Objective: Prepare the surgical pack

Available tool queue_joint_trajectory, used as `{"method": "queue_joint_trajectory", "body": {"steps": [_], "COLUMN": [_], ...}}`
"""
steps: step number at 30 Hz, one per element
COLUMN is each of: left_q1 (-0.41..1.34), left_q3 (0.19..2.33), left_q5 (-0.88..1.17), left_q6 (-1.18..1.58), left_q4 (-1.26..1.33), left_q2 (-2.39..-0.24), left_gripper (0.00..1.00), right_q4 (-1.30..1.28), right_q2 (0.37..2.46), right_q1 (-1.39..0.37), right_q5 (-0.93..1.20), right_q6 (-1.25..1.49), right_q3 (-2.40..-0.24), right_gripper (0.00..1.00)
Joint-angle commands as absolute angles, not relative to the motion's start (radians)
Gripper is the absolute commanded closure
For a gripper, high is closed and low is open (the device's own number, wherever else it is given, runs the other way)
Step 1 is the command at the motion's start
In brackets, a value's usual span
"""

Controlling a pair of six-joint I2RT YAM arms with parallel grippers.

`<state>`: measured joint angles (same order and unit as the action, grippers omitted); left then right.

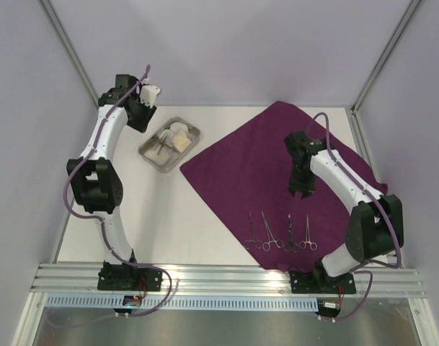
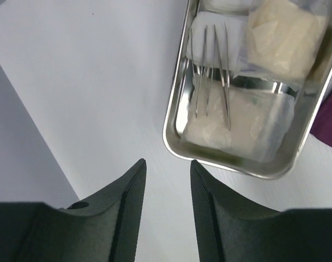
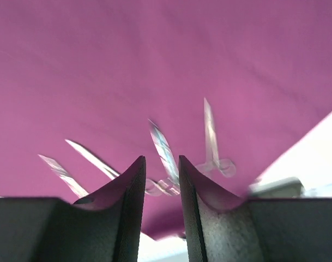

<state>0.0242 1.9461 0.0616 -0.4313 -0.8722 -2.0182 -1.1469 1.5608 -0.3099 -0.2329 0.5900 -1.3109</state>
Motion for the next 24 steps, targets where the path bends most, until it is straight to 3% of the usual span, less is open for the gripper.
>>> {"method": "queue_joint_trajectory", "body": {"steps": [1,6,9,11,17,24], "left_q1": [0.018,0.018,0.018,0.018,0.018,0.018], "left_q3": [1.965,1.916,1.867,1.833,1.763,1.733], "left_q5": [0.035,0.081,0.112,0.138,0.170,0.183], "left_q6": [-0.376,-0.362,-0.348,-0.333,-0.308,-0.311], "left_q4": [-1.040,-1.136,-1.150,-1.154,-1.157,-1.154], "left_q2": [-1.921,-1.844,-1.795,-1.766,-1.704,-1.692], "left_gripper": [0.51,0.42,0.35,0.35,0.34,0.34], "right_q4": [-1.240,-1.132,-1.069,-1.029,-0.965,-0.923], "right_q2": [1.493,1.445,1.436,1.456,1.587,1.726], "right_q1": [-0.307,-0.365,-0.438,-0.507,-0.685,-0.762], "right_q5": [-0.190,-0.051,-0.032,-0.018,-0.021,-0.015], "right_q6": [0.537,0.505,0.469,0.453,0.492,0.535], "right_q3": [-1.183,-1.083,-1.075,-1.080,-1.152,-1.193], "right_gripper": [0.67,0.68,0.62,0.57,0.56,0.55]}}
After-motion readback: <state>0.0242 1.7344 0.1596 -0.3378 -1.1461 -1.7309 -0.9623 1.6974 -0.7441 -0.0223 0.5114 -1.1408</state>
